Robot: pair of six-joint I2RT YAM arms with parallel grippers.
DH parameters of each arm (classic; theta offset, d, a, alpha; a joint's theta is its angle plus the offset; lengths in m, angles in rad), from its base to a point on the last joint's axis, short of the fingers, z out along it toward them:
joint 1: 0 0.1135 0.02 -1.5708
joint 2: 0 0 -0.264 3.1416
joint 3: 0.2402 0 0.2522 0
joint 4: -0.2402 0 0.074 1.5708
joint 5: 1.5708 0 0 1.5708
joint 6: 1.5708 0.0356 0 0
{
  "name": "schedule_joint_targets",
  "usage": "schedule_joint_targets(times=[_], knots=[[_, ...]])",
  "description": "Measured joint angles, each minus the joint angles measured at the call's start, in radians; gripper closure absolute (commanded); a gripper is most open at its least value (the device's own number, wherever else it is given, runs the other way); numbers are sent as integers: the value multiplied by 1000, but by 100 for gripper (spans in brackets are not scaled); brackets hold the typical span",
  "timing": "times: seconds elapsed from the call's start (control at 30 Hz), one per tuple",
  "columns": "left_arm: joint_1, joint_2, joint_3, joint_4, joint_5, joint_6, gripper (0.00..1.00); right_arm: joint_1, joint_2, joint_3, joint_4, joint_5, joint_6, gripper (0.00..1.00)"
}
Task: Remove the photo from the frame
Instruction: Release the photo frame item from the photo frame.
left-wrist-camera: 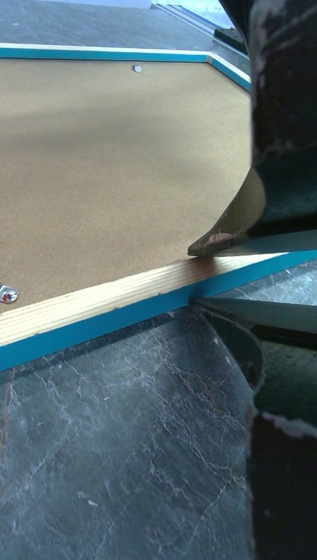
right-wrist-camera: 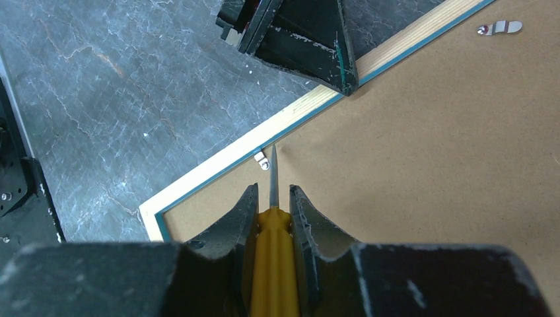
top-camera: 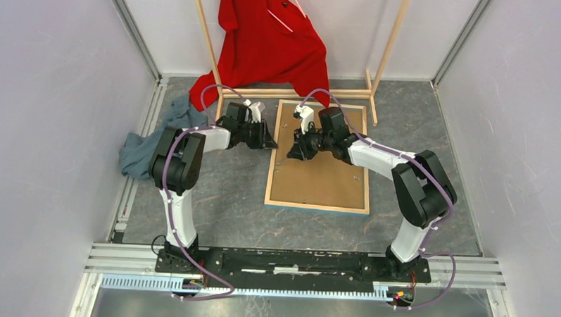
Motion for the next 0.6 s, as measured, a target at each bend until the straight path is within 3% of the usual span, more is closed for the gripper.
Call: schedule_joint_targets(times=[0.6], knots=[[0,0,2,-2,0,0,64,0,22,2,6,1,0,100]])
